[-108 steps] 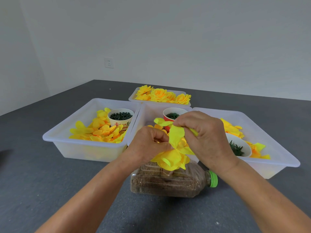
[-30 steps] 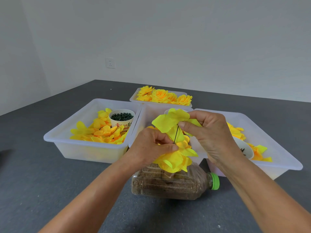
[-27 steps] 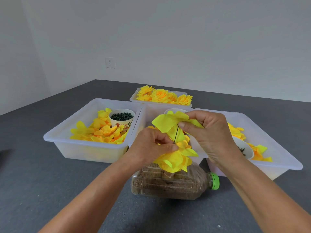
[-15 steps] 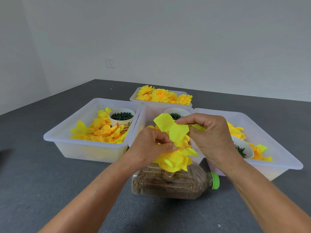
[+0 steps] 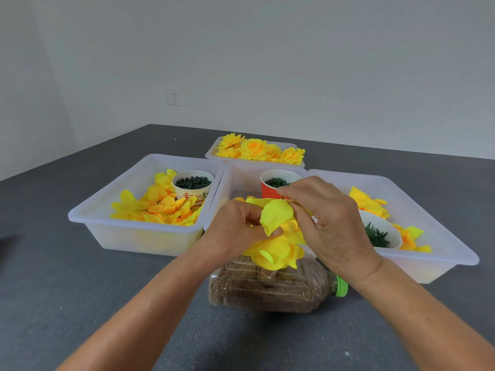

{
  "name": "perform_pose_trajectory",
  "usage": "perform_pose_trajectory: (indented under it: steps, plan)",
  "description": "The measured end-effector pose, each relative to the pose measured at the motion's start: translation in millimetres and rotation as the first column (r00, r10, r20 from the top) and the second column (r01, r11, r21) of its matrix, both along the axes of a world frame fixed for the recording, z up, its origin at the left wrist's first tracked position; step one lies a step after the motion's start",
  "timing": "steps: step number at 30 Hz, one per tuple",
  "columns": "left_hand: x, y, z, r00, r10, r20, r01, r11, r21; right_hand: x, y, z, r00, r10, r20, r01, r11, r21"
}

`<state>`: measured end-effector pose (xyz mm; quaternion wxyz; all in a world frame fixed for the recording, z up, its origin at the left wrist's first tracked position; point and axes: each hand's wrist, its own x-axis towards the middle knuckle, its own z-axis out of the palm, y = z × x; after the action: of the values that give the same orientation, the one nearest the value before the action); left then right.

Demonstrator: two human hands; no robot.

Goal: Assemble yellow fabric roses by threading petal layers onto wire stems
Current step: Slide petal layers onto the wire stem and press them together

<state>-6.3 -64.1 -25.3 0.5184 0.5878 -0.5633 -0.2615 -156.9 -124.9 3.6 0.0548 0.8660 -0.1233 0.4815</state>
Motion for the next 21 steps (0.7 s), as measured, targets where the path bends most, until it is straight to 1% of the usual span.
perform_pose_trajectory:
  steps: [3, 6, 10, 12, 14, 17, 21]
  plan:
    - [1.1, 0.7, -1.3, 1.0, 0.0, -0.028, 0.0, 1.0, 0.01, -3.3, -1.4, -0.5, 1.0, -0.006, 0.0, 0.006, 0.998, 0.055]
    - [1.2, 0.7, -0.9, 0.999, -0.015, -0.03, 0.015, 1.0, 0.004, -7.7, -3.6, -1.7, 0.999, 0.052, -0.014, -0.051, 0.997, 0.065]
    - [1.8, 1.9, -0.2, 0.995, -0.055, -0.08, 0.057, 0.998, 0.026, -11.4, -7.4, -2.8, 0.989, 0.13, -0.075, -0.123, 0.987, 0.102]
    - [2.6, 2.7, -0.2, 0.996, -0.056, -0.075, 0.058, 0.998, 0.027, -13.7, -7.7, -3.3, 0.985, 0.135, -0.104, -0.123, 0.985, 0.117]
    - [3.8, 2.8, -0.9, 0.997, -0.039, -0.067, 0.041, 0.999, 0.029, -17.0, -7.8, -3.6, 0.988, 0.124, -0.096, -0.109, 0.984, 0.144]
    - [3.1, 3.2, -0.7, 0.995, -0.039, -0.092, 0.043, 0.998, 0.038, -20.6, -8.5, -3.2, 0.991, 0.102, -0.092, -0.087, 0.984, 0.155]
    - [1.9, 4.4, -0.5, 0.99, -0.048, -0.131, 0.054, 0.997, 0.048, -23.8, -10.5, -5.6, 0.983, 0.136, -0.119, -0.118, 0.982, 0.15]
